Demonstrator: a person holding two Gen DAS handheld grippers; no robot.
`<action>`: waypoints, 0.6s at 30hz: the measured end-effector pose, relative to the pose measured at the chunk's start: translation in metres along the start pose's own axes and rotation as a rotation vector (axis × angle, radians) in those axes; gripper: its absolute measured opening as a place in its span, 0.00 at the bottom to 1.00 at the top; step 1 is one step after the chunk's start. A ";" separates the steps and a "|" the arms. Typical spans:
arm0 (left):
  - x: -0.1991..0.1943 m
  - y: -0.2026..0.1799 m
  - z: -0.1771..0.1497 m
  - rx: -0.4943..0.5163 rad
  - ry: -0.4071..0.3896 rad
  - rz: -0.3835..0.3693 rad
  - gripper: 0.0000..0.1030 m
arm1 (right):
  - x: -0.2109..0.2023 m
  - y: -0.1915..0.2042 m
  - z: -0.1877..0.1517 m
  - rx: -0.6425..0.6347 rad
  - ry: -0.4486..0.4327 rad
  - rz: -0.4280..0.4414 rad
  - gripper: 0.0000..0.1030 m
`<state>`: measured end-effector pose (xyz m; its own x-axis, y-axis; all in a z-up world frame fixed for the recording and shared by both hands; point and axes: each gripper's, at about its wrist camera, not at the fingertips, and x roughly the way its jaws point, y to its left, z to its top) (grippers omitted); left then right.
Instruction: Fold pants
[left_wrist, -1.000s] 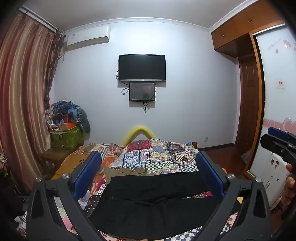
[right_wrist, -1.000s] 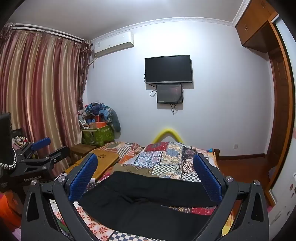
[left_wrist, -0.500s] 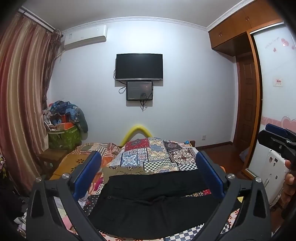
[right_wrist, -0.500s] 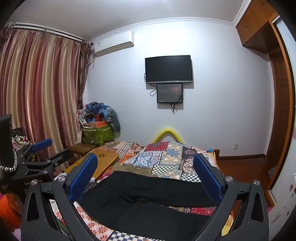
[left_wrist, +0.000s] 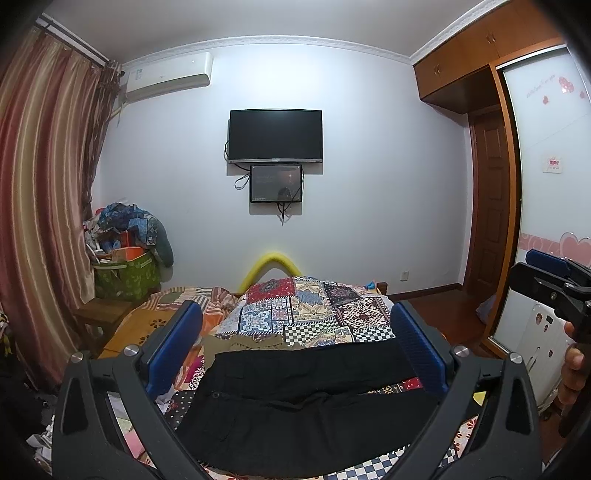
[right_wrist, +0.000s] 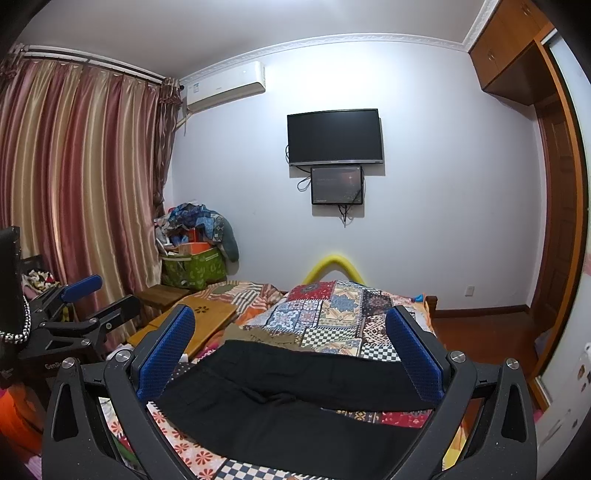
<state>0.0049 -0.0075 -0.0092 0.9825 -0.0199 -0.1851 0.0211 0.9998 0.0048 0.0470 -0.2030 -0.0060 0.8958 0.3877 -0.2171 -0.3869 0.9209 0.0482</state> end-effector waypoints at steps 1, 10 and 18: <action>0.000 0.000 0.000 0.000 0.000 -0.001 1.00 | 0.000 -0.001 -0.001 0.002 0.000 0.000 1.00; -0.002 0.002 -0.001 0.004 -0.006 -0.008 1.00 | -0.002 0.002 0.000 0.003 -0.001 -0.003 1.00; -0.004 0.005 -0.002 -0.003 -0.012 -0.012 1.00 | -0.002 0.001 0.000 0.003 -0.001 -0.004 1.00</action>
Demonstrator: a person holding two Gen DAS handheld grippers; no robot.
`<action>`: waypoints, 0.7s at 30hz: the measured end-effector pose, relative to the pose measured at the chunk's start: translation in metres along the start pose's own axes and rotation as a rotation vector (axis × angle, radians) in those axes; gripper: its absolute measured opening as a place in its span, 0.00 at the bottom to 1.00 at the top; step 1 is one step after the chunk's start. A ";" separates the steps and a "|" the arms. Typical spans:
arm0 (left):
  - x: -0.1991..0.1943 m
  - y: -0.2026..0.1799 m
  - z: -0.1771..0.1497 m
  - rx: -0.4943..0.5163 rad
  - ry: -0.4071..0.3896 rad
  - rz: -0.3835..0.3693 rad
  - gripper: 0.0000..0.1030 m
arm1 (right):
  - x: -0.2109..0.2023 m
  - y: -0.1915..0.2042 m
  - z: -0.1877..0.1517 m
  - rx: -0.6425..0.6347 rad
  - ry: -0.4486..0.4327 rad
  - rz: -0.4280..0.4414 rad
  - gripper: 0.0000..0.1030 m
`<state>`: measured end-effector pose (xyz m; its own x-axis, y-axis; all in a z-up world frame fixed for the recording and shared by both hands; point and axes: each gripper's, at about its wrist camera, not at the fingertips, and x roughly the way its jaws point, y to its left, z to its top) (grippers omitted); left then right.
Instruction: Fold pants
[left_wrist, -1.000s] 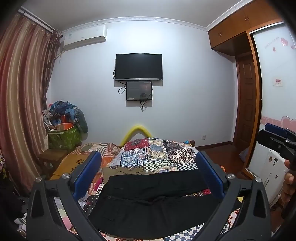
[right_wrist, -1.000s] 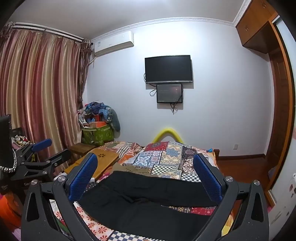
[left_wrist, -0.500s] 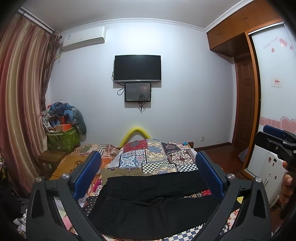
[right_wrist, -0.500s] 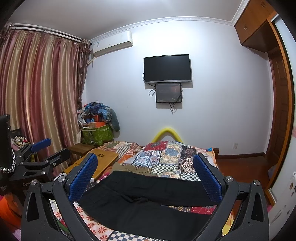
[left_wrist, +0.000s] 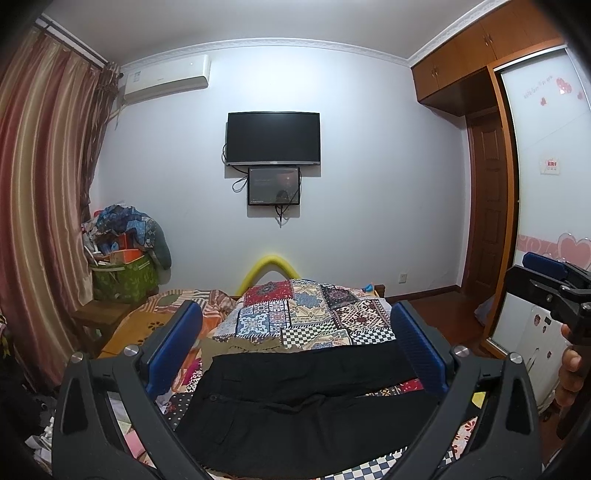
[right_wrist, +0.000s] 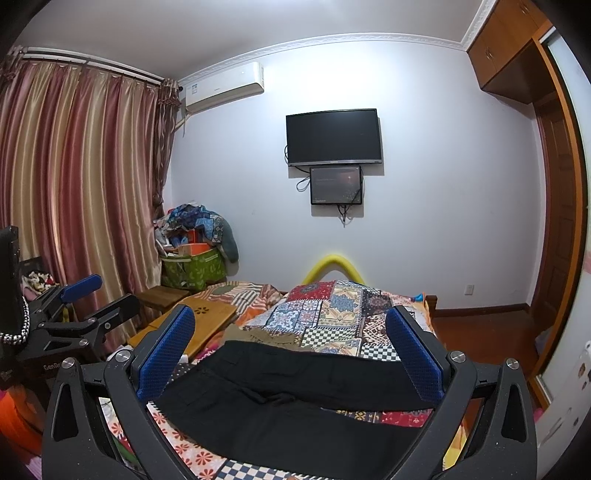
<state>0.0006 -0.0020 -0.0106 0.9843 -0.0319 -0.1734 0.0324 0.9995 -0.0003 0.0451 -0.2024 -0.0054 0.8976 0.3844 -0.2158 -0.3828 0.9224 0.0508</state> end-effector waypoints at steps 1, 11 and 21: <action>0.000 0.000 0.000 -0.001 0.000 -0.001 1.00 | 0.000 0.000 0.000 0.001 0.000 0.000 1.00; -0.002 0.002 0.000 -0.002 -0.001 -0.003 1.00 | -0.001 0.001 0.000 0.000 -0.001 -0.001 1.00; -0.003 0.003 0.000 -0.006 -0.003 -0.003 1.00 | -0.001 0.000 -0.001 0.001 -0.001 0.001 1.00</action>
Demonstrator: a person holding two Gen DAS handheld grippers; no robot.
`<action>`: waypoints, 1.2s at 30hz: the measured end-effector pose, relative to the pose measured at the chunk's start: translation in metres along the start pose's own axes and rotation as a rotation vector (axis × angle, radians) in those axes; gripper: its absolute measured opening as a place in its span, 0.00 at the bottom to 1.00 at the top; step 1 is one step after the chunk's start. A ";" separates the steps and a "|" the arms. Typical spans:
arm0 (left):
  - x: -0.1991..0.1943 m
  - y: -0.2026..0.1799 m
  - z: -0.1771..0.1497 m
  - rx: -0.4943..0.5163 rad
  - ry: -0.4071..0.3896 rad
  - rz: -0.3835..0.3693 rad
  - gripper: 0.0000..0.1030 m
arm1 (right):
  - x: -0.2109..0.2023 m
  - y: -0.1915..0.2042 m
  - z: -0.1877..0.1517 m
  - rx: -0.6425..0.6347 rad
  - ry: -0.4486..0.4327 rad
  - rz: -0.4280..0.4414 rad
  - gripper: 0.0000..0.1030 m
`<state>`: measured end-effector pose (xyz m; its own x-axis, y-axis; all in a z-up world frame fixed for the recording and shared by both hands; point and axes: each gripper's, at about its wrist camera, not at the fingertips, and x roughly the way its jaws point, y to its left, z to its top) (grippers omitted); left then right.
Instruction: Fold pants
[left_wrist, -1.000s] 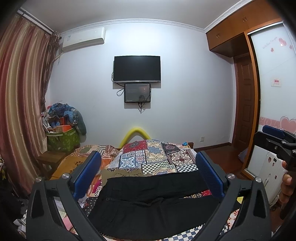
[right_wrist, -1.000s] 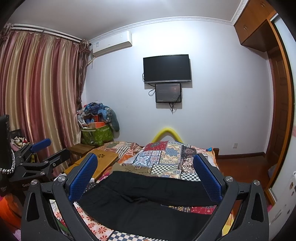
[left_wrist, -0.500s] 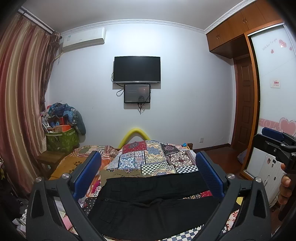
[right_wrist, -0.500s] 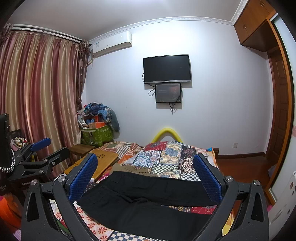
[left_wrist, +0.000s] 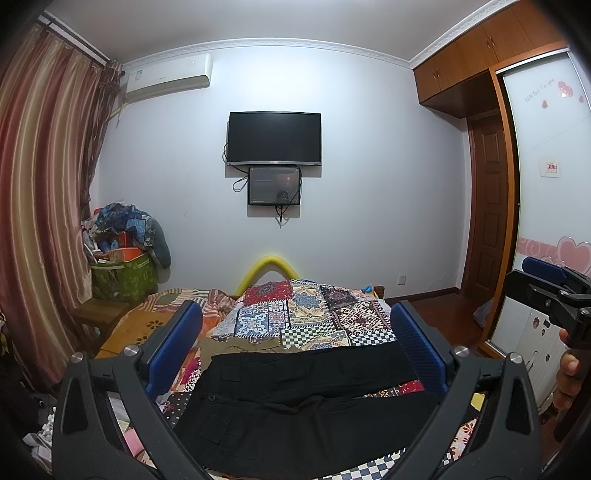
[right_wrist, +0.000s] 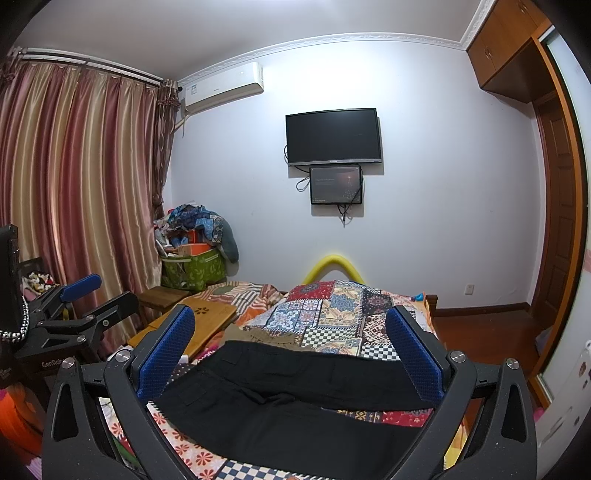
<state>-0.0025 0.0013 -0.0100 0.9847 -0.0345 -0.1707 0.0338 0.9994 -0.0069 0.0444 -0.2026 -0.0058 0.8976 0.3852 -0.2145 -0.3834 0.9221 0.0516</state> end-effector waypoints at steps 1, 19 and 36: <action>0.000 0.000 0.000 -0.001 -0.001 0.001 1.00 | 0.000 0.000 0.000 0.000 0.000 0.000 1.00; 0.002 -0.001 0.001 -0.009 0.005 0.010 1.00 | 0.000 -0.001 -0.001 0.001 0.004 -0.003 1.00; 0.086 0.027 -0.016 -0.029 0.138 0.038 1.00 | 0.056 -0.047 -0.032 -0.031 0.109 -0.095 1.00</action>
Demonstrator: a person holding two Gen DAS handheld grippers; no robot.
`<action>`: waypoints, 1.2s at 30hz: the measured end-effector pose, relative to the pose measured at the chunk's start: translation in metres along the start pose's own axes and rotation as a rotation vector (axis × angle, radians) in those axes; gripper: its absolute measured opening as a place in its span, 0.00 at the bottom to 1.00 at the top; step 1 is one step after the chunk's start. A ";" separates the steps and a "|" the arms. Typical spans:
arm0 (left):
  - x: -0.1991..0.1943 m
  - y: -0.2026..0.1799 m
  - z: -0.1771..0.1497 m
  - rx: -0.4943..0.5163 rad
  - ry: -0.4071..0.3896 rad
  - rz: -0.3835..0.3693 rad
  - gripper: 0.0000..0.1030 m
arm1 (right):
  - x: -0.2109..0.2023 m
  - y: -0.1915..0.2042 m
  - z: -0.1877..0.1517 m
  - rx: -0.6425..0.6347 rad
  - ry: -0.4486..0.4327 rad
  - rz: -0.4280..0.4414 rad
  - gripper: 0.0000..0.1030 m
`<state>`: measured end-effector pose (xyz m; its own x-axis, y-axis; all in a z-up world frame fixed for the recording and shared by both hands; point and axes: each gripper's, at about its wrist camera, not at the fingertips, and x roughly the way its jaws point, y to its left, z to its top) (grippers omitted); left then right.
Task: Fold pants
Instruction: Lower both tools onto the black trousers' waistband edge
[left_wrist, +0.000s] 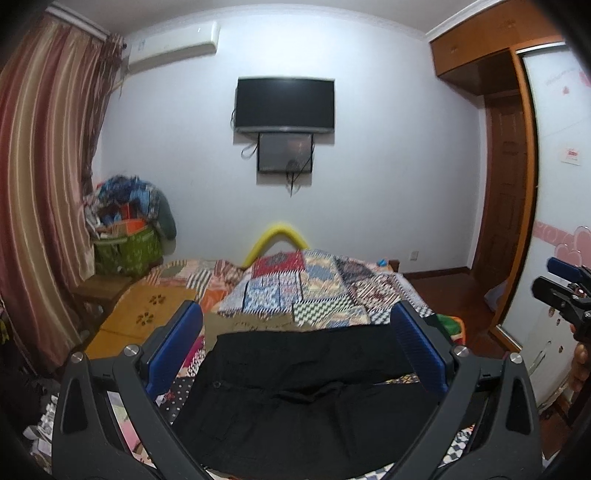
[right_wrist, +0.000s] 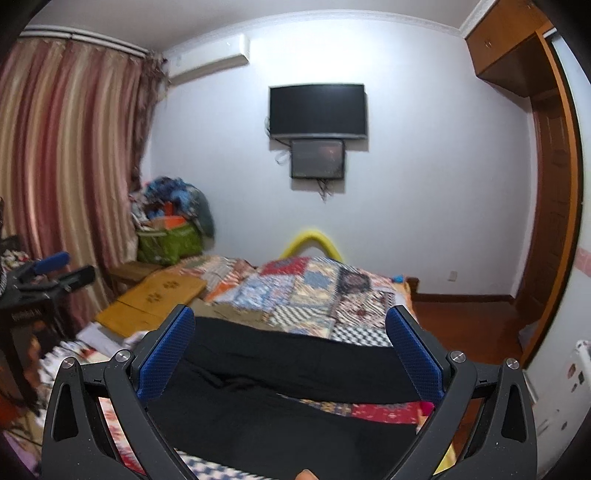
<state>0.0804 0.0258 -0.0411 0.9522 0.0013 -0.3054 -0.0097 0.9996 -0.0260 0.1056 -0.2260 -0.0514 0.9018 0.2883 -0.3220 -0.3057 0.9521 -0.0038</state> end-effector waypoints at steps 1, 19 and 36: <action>0.011 0.005 -0.002 -0.009 0.011 0.005 1.00 | 0.008 -0.007 -0.004 0.002 0.014 -0.016 1.00; 0.228 0.116 -0.048 -0.074 0.275 0.189 1.00 | 0.127 -0.141 -0.061 0.107 0.287 -0.213 0.99; 0.417 0.169 -0.128 -0.164 0.644 0.162 0.91 | 0.248 -0.205 -0.109 0.081 0.481 -0.263 0.98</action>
<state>0.4369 0.1916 -0.2951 0.5643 0.0827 -0.8214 -0.2308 0.9711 -0.0608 0.3590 -0.3607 -0.2336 0.6974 -0.0215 -0.7164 -0.0472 0.9960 -0.0759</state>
